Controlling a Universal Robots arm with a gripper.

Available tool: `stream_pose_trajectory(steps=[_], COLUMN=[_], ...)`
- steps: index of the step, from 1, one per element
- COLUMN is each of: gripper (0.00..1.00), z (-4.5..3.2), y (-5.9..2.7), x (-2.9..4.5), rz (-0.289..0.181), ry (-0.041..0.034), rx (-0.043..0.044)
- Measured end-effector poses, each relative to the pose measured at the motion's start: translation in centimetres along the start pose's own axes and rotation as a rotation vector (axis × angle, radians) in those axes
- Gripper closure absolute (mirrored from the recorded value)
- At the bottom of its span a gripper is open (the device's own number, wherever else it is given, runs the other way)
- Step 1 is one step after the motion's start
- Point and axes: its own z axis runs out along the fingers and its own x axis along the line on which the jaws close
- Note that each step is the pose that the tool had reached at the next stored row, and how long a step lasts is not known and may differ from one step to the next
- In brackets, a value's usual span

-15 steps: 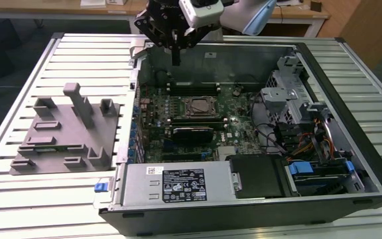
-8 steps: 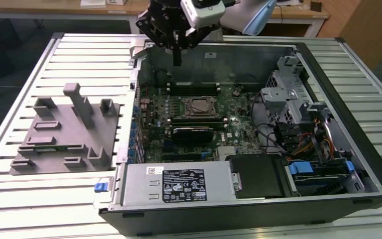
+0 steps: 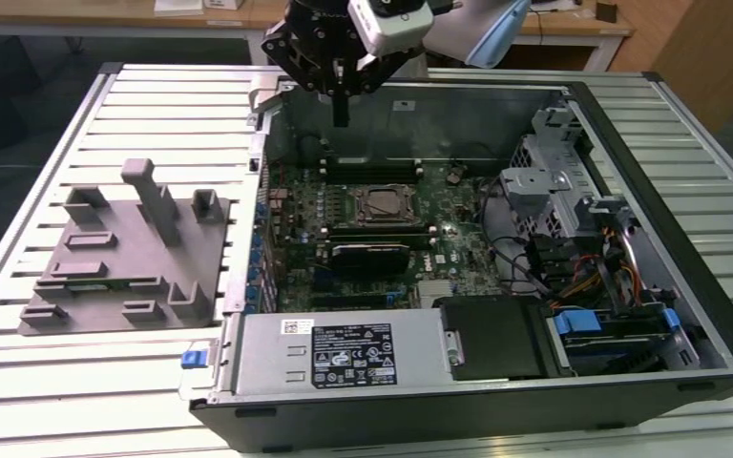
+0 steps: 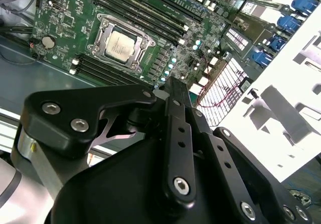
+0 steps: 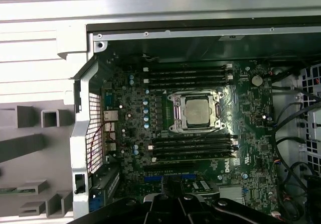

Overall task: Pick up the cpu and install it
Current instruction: 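Install the second cpu locking lever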

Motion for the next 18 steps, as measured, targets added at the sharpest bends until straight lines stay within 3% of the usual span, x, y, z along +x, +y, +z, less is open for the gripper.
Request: stream_pose_trajectory(steps=[6, 10, 18], gripper=[0.89, 0.89, 0.89], z=[0.05, 0.33, 0.79], y=[0.01, 0.03, 0.01], x=[-0.1, -0.59, -0.59], rz=[0.0, 0.0, 0.0], ry=[0.0007, 0.0088, 0.0092], rx=[0.0, 0.0005, 0.0008])
